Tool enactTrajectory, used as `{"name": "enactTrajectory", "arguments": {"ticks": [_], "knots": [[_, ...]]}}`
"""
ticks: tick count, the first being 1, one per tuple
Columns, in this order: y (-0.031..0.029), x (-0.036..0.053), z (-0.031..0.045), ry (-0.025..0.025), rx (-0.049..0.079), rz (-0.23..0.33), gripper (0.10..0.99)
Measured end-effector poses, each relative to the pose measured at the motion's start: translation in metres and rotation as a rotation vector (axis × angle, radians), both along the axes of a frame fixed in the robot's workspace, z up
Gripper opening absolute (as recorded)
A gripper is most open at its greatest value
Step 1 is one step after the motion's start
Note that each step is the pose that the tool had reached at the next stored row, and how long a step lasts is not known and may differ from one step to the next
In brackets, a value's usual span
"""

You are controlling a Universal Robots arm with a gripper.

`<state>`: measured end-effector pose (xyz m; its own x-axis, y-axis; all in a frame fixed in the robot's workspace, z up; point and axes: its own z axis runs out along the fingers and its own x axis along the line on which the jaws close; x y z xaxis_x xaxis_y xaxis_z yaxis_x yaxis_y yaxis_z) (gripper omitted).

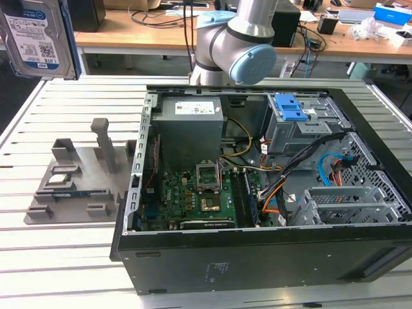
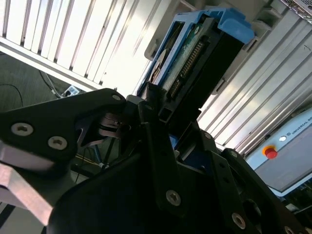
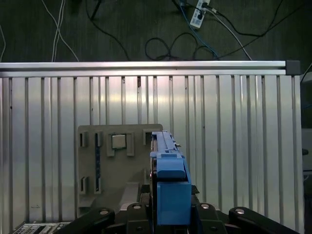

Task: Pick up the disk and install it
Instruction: 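Pick up the disk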

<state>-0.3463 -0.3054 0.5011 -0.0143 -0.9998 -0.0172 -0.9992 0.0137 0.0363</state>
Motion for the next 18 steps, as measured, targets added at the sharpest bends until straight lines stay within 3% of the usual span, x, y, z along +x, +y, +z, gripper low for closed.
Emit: {"name": "enactTrajectory", "arguments": {"ticks": [18], "knots": [[0.0005, 0.0004, 0.0357, -0.0001, 0.0, 0.0, 0.369]]}}
